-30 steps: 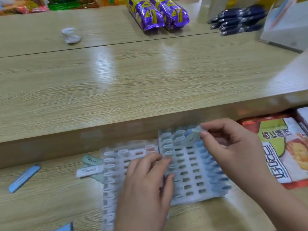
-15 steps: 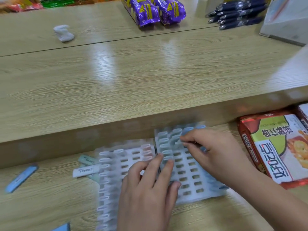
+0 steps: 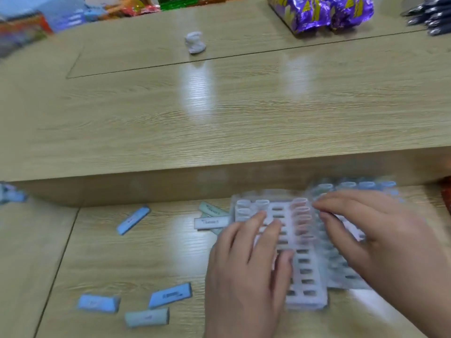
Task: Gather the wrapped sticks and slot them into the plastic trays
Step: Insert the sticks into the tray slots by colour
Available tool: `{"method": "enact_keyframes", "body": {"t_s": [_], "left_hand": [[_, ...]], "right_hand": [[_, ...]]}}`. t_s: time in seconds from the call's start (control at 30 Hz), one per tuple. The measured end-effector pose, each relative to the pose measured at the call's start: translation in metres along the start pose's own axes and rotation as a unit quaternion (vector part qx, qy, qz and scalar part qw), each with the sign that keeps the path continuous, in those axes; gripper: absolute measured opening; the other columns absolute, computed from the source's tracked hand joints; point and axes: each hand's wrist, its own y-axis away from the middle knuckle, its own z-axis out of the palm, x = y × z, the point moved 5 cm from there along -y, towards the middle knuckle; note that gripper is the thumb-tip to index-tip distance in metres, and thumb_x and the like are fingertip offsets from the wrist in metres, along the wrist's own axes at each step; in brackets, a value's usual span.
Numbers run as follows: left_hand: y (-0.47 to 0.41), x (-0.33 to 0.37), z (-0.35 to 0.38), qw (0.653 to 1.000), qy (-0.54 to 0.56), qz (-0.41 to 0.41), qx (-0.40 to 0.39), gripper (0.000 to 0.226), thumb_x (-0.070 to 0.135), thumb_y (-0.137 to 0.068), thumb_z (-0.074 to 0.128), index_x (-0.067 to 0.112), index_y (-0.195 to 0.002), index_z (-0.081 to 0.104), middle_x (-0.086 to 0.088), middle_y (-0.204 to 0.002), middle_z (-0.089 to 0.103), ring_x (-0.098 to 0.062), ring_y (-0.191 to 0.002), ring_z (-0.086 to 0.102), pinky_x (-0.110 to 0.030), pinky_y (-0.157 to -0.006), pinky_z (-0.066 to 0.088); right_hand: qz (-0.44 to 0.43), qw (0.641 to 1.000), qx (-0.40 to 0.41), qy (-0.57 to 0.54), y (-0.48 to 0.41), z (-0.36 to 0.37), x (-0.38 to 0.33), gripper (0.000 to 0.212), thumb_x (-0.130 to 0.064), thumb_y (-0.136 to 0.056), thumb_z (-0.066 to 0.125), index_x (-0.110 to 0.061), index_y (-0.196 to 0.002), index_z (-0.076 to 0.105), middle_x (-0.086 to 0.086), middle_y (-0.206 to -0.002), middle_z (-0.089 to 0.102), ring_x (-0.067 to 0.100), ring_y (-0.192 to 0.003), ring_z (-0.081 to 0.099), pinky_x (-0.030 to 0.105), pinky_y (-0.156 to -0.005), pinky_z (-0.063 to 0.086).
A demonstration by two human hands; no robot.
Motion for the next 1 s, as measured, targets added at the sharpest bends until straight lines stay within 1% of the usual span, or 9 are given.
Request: {"method": "enact_keyframes", "body": {"t_s": [0.13,0.27,0.4,0.57,0.67,0.77,0.83,0.9,1.0], "left_hand": [[0.037,-0.082,-0.054,0.995,-0.040,-0.082,0.040,0.033,0.033,-0.092,0.057,0.012,-0.110,0.076,-0.004,-0.121,0.068,-0.029,-0.104,0.062,-0.032,-0.095,0.045],[0.092,-0.157,-0.093,0.981,-0.102,-0.162,0.029,0.035,0.030,-0.085,0.054,0.011,-0.101,0.079,-0.008,-0.109,0.072,-0.035,-0.088,0.070,-0.033,-0.086,0.044],[0.128,-0.197,-0.104,0.986,-0.107,-0.124,-0.018,0.037,0.041,-0.084,0.059,0.015,-0.100,0.080,-0.008,-0.109,0.071,-0.033,-0.088,0.067,-0.033,-0.087,0.043],[0.141,-0.192,-0.078,0.992,-0.084,-0.058,-0.071,0.033,0.049,-0.081,0.065,0.027,-0.103,0.075,-0.001,-0.116,0.068,-0.023,-0.102,0.053,-0.038,-0.081,0.050],[0.133,-0.194,-0.075,0.993,-0.045,-0.095,-0.054,0.025,0.045,-0.082,0.065,0.023,-0.092,0.073,0.006,-0.108,0.066,-0.019,-0.098,0.053,-0.035,-0.083,0.042],[0.124,-0.203,-0.081,0.987,-0.002,-0.152,-0.044,0.017,0.044,-0.084,0.061,0.028,-0.086,0.064,0.015,-0.090,0.062,-0.015,-0.084,0.057,-0.034,-0.076,0.043],[0.116,-0.206,-0.089,0.983,0.028,-0.182,-0.028,0.012,0.045,-0.086,0.060,0.033,-0.087,0.058,0.018,-0.082,0.061,-0.006,-0.077,0.057,-0.029,-0.070,0.045],[0.105,-0.204,-0.098,0.976,0.071,-0.205,-0.011,0.010,0.045,-0.085,0.062,0.037,-0.089,0.057,0.020,-0.085,0.061,0.003,-0.077,0.057,-0.012,-0.070,0.042],[0.089,-0.193,-0.105,0.957,0.159,-0.243,0.027,0.012,0.044,-0.079,0.068,0.041,-0.091,0.066,0.019,-0.087,0.066,0.000,-0.075,0.060,-0.004,-0.064,0.039]], "right_hand": [[-0.035,0.993,-0.078,-0.076,-0.013,0.039,-0.084,0.017,-0.026,-0.087,0.065,-0.022,-0.101,0.075,-0.011,-0.099,0.072,0.016,-0.090,0.067,0.030,-0.077,0.050],[-0.081,0.949,-0.296,-0.068,-0.004,0.109,-0.159,0.029,-0.035,-0.093,0.057,-0.030,-0.121,0.061,-0.011,-0.115,0.061,0.017,-0.107,0.058,0.036,-0.083,0.054],[-0.074,0.910,-0.407,-0.010,0.024,0.157,-0.184,0.033,-0.045,-0.097,0.046,-0.032,-0.127,0.044,-0.011,-0.123,0.045,0.016,-0.116,0.044,0.033,-0.088,0.046],[-0.058,0.911,-0.405,0.040,0.032,0.176,-0.180,0.027,-0.047,-0.094,0.047,-0.035,-0.118,0.051,-0.015,-0.117,0.046,0.011,-0.108,0.046,0.028,-0.082,0.044],[-0.028,0.921,-0.388,0.018,0.025,0.179,-0.180,0.011,-0.044,-0.091,0.054,-0.035,-0.098,0.051,-0.015,-0.101,0.051,0.010,-0.099,0.050,0.026,-0.072,0.039],[0.017,0.923,-0.385,-0.012,0.019,0.179,-0.176,0.018,-0.038,-0.088,0.061,-0.036,-0.084,0.043,-0.016,-0.087,0.051,0.007,-0.087,0.051,0.024,-0.066,0.033],[0.062,0.924,-0.371,-0.061,0.015,0.175,-0.171,0.020,-0.036,-0.085,0.068,-0.035,-0.082,0.048,-0.018,-0.080,0.053,0.002,-0.078,0.051,0.017,-0.062,0.035],[0.120,0.924,-0.335,-0.143,0.011,0.166,-0.166,0.019,-0.032,-0.081,0.075,-0.034,-0.084,0.056,-0.016,-0.077,0.058,0.003,-0.075,0.057,0.016,-0.064,0.043],[0.200,0.888,-0.281,-0.305,0.008,0.145,-0.159,0.038,-0.019,-0.079,0.080,-0.043,-0.101,0.060,-0.012,-0.084,0.064,0.009,-0.069,0.062,0.029,-0.068,0.055]]}}
